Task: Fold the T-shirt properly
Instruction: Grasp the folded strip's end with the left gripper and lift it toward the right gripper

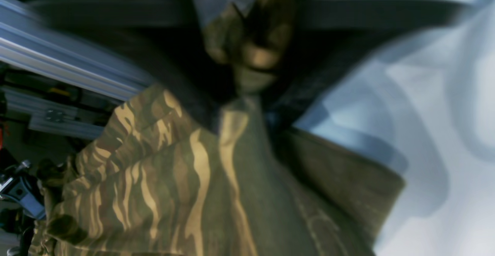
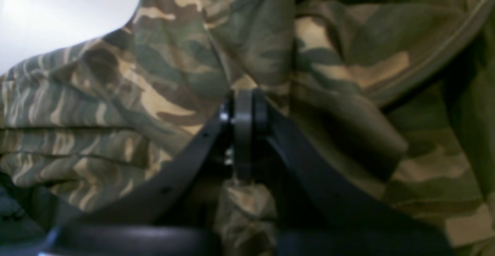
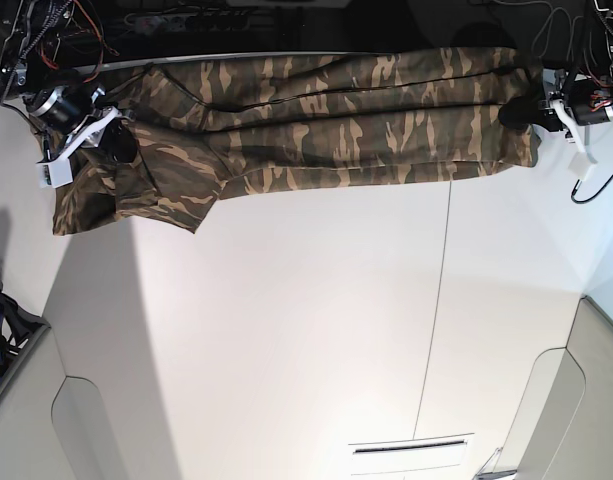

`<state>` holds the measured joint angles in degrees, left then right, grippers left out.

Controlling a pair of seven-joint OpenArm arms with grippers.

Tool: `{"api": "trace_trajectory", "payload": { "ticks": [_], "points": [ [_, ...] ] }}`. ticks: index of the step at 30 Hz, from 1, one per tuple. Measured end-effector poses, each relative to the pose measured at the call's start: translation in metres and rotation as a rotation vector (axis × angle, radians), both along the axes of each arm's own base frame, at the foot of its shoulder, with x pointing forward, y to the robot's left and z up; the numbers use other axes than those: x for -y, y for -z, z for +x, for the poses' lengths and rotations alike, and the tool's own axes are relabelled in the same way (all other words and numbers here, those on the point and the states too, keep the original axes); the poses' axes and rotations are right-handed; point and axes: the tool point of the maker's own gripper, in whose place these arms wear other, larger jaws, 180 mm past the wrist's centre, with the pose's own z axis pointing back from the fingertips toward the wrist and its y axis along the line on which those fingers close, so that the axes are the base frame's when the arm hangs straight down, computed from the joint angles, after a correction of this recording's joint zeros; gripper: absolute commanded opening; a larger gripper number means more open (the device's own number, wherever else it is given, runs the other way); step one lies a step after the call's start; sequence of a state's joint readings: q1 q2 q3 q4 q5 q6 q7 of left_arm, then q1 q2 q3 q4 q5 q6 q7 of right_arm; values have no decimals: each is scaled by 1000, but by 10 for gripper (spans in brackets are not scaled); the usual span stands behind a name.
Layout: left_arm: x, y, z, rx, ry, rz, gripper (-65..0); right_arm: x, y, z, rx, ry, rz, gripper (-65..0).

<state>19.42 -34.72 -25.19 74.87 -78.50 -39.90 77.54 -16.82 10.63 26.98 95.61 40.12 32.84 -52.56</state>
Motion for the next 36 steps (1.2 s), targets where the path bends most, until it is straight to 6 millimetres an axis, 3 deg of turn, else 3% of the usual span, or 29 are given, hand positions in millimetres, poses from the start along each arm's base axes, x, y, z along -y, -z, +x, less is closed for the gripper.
{"api": "trace_trajectory", "payload": {
  "ticks": [7,12,18,28,31,36],
  "points": [
    [-2,-3,10,29,-12,9,-650,0,0,0,1,0,3,-650],
    [-7,-16,37,93,-6,30,-650,-1,-1,1,5,2,9,-650],
    [-23,-37,67,164,6,88,-650,-3,-18,10,61,9,78,-650],
    [-50,-45,94,174,38,266,-650,-13,-41,33,107,-35,121,-650],
    [-62,-53,97,184,38,304,-650,-13,-41,34,106,-40,119,-579],
    [-76,-72,102,208,75,386,-650,-12,-40,33,101,-41,109,-573]
  ]
}}
